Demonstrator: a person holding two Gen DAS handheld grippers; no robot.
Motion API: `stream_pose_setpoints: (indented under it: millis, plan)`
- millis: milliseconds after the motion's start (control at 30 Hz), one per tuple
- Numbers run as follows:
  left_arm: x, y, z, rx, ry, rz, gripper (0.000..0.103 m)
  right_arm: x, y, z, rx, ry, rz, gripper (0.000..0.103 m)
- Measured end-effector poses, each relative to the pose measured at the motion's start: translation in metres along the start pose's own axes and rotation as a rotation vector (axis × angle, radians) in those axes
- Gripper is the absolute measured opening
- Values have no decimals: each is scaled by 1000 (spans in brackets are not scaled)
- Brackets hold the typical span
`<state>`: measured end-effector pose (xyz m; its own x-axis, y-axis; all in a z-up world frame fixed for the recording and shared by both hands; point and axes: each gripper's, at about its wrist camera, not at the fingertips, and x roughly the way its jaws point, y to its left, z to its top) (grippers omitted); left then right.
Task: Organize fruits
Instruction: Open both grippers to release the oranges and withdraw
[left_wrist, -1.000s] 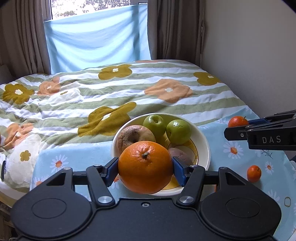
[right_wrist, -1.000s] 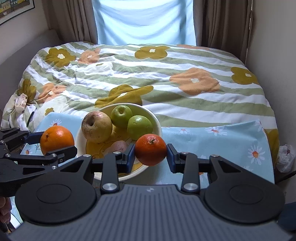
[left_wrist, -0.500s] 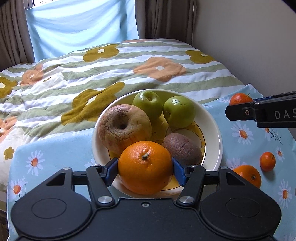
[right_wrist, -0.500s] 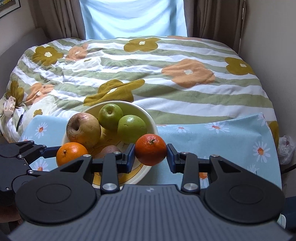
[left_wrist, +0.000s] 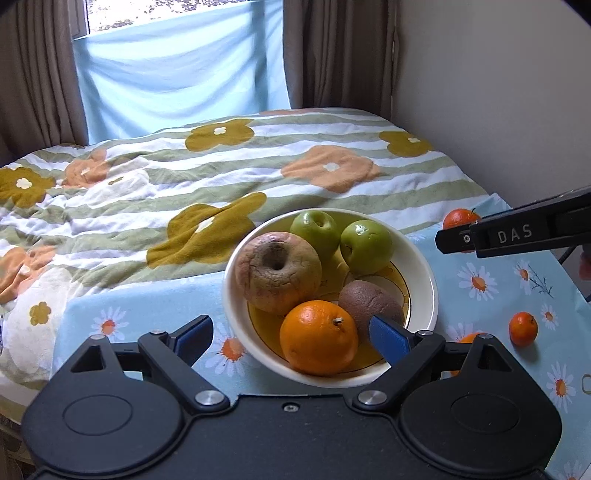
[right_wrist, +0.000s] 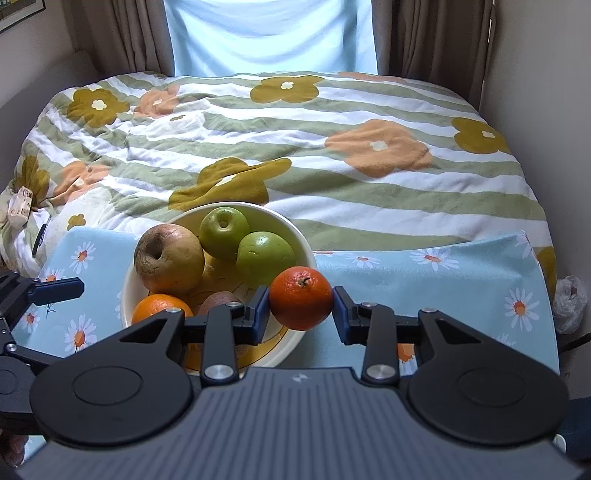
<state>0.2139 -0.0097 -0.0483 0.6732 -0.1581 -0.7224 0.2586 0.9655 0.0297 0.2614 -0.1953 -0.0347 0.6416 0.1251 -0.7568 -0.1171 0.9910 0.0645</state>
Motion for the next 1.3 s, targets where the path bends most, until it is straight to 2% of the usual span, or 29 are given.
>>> stream_pose_setpoints:
  millis: [367,767,833,900,933,1100,1300]
  plan:
    - [-46,15,-11,-101,-51,101,95,18,12,4,-54,26,61,51]
    - [-39,14,-31,-98,-7,162,97,53,13,-5,-85,72,99,52]
    - [-38,13,-33,-106,1,159,97,50,14,-5,-104,51,114,64]
    - [-39,11,-35,-103,8,165,97,45,15,-5,-111,24,112,97]
    - [-39,9,-35,-98,8,174,97,41,16,-5,-114,5,103,103]
    - [-44,3,-35,-83,18,186,98,31,15,-4,-124,-9,94,103]
    - [-57,-3,-33,-84,2,192,98,11,11,-7,-123,-17,122,103]
